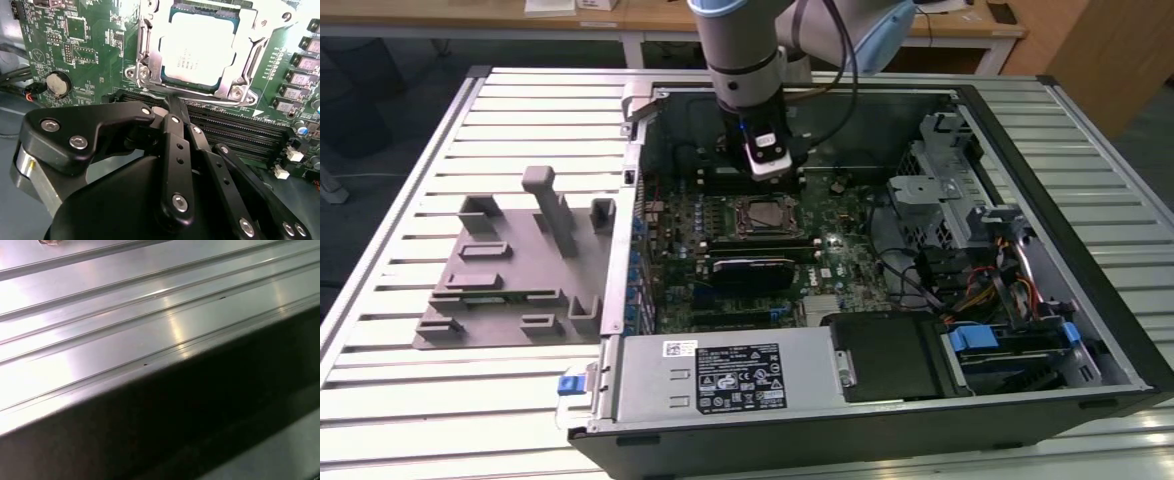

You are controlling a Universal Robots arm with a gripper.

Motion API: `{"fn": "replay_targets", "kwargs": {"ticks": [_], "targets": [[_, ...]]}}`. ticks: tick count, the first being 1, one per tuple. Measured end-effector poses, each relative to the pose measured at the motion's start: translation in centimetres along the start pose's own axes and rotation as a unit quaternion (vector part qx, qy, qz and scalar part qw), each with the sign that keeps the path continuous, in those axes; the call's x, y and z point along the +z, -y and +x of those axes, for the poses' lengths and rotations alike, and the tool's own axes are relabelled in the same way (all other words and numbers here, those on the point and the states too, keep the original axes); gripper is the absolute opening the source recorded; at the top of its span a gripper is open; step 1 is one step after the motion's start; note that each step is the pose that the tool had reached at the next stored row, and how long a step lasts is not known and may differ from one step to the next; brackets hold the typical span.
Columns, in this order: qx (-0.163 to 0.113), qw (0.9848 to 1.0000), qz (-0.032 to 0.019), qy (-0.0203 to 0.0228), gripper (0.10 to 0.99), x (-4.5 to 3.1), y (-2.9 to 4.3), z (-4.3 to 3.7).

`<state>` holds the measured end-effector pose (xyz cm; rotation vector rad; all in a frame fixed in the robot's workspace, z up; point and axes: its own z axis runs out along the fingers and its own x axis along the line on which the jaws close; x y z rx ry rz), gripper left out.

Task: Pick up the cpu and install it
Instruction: 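Install the first cpu locking lever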

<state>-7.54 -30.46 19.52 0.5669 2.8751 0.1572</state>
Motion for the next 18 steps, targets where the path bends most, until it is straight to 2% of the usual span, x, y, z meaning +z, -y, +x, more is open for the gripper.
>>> {"fn": "replay_targets", "kwargs": {"ticks": [8, 18], "targets": [[0.0, 1.0, 0.002, 0.0007, 0.106, 0.13, 0.23, -0.02], [0.0, 1.0, 0.0005, 0.0002, 0.106, 0.17, 0.68, -0.5]]}}
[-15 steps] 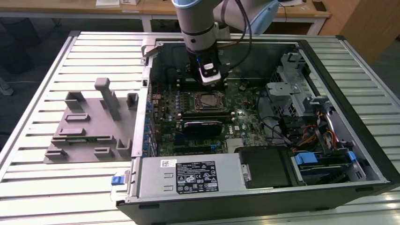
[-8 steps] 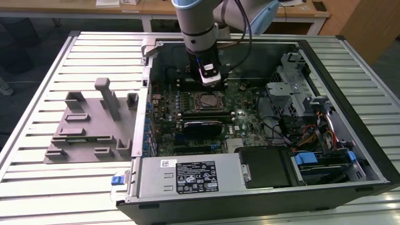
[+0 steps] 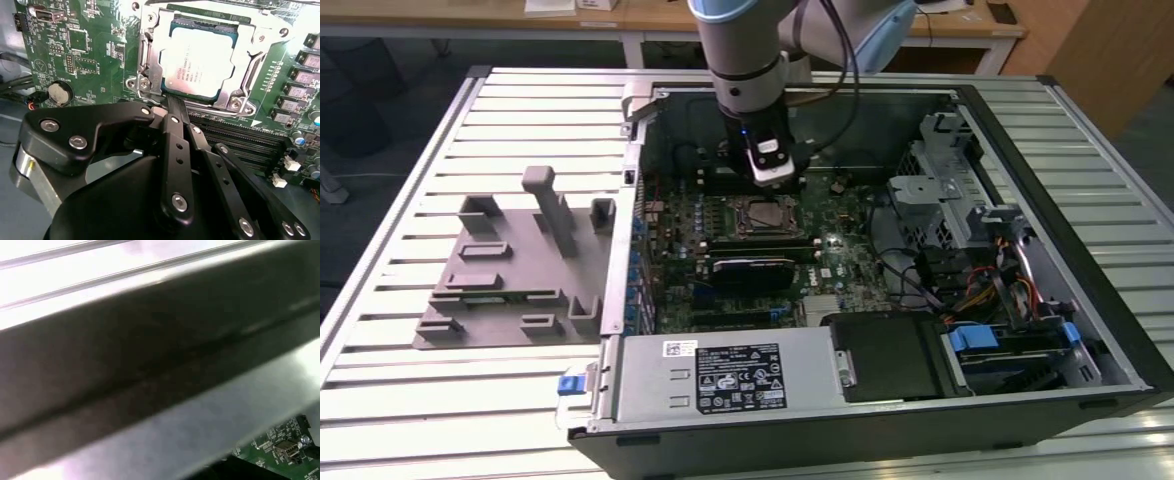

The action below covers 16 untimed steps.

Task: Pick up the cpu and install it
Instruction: 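Install the first cpu locking lever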

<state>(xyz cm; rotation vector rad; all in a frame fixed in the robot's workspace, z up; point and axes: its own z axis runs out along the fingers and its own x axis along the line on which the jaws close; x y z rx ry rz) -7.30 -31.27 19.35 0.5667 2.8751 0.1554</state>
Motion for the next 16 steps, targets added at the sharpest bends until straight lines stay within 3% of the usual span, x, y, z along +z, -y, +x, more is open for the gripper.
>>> {"fn": "replay_targets", "kwargs": {"ticks": [16], "targets": [[0.0, 1.0, -0.001, -0.0004, 0.106, 0.18, -0.27, -0.73]]}}
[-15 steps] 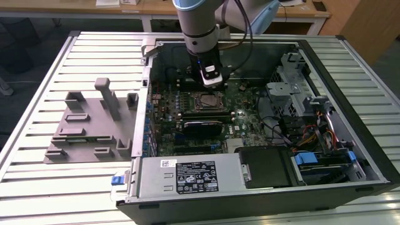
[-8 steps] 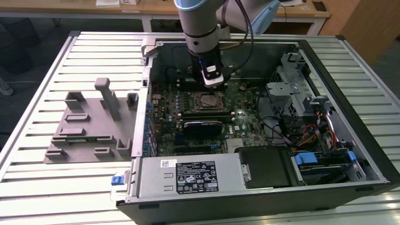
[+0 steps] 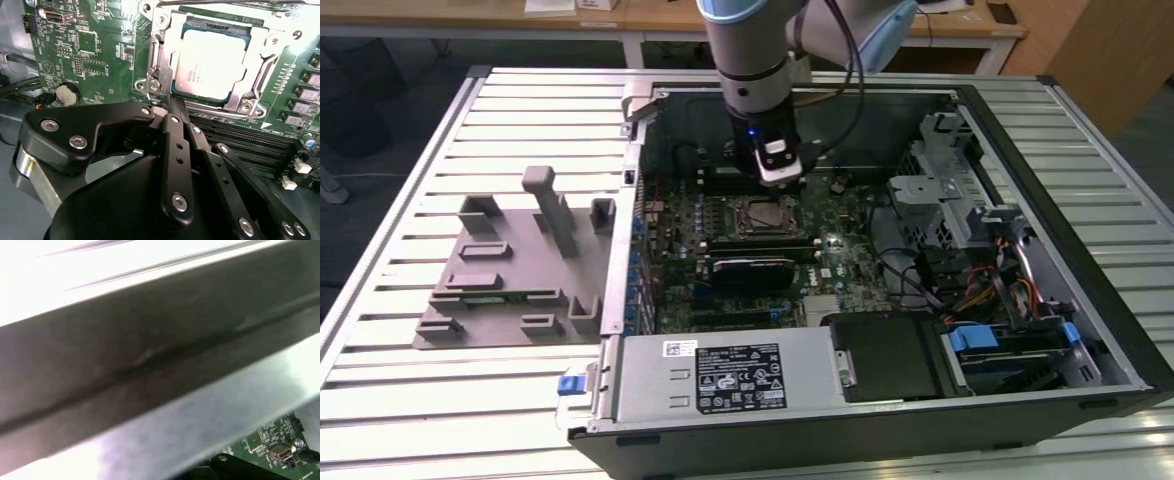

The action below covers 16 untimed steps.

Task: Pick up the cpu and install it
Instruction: 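Install the first cpu locking lever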

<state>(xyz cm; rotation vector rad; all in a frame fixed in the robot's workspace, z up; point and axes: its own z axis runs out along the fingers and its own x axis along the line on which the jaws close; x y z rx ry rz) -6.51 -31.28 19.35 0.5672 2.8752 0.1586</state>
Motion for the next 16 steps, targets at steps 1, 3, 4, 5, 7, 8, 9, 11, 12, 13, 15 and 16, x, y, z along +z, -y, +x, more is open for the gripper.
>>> {"fn": "replay_targets", "kwargs": {"ticks": [1, 3, 4, 5, 7, 8, 9, 11, 12, 13, 15, 16], "targets": [[0.0, 1.0, 0.0, 0.0, 0.106, 0.02, -0.03, -0.07], [0.0, 1.0, 0.0, 0.0, 0.106, 0.05, -0.07, -0.19], [0.0, 1.0, 0.0, 0.0, 0.106, 0.06, -0.09, -0.24], [0.0, 1.0, -0.0002, 0.0, 0.106, 0.07, -0.1, -0.27], [0.0, 1.0, -0.0005, -0.0001, 0.106, 0.08, -0.12, -0.31], [0.0, 1.0, -0.0005, -0.0002, 0.106, 0.09, -0.12, -0.31], [0.0, 1.0, -0.0004, -0.0002, 0.106, 0.1, -0.13, -0.31], [0.0, 1.0, -0.0003, -0.0002, 0.106, 0.15, -0.14, -0.31], [0.0, 1.0, -0.0003, -0.0002, 0.106, 0.17, -0.16, -0.31], [0.0, 1.0, -0.0003, -0.0002, 0.106, 0.18, -0.2, -0.3], [0.0, 1.0, -0.0006, -0.0002, 0.106, 0.22, -0.3, -0.28], [0.0, 1.0, -0.0007, -0.0002, 0.106, 0.24, -0.33, -0.27]]}}
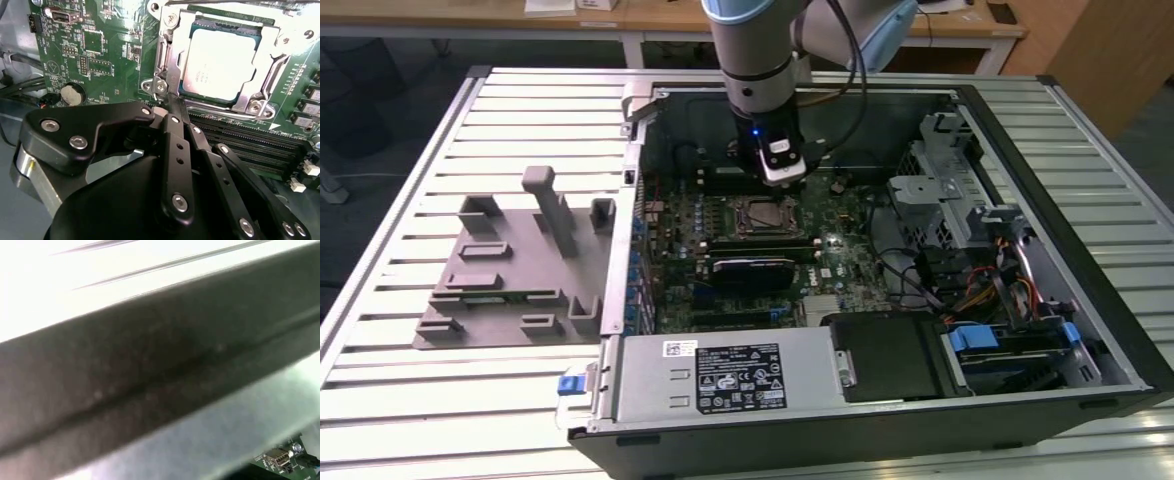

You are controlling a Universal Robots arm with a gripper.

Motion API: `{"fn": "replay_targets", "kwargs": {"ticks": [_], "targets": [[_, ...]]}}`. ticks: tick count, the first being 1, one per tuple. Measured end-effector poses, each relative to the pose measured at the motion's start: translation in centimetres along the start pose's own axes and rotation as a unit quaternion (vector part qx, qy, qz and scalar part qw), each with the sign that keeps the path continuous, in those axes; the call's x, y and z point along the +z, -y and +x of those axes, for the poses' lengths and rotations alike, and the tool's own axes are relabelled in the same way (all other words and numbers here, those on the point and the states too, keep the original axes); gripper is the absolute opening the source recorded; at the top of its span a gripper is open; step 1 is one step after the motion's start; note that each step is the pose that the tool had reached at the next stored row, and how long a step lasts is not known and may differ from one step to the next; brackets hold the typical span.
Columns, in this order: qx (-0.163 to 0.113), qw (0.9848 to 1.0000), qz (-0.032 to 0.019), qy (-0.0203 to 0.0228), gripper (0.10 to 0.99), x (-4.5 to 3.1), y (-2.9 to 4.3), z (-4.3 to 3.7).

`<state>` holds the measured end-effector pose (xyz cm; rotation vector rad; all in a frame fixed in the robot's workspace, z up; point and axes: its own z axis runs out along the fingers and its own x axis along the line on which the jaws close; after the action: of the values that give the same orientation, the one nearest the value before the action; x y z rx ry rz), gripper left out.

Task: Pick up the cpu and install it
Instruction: 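Install the first cpu locking lever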

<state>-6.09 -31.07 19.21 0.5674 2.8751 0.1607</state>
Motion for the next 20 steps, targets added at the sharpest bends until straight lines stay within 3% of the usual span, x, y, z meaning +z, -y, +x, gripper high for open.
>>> {"fn": "replay_targets", "kwargs": {"ticks": [6, 14, 20], "targets": [[0.0, 1.0, 0.0, 0.0, 0.106, -0.09, -0.07, 0.0], [0.0, 1.0, 0.0002, 0.0, 0.106, -1.94, -0.33, -0.34], [0.0, 1.0, 0.0002, -0.0002, 0.106, -2.1, -0.36, -0.37]]}}
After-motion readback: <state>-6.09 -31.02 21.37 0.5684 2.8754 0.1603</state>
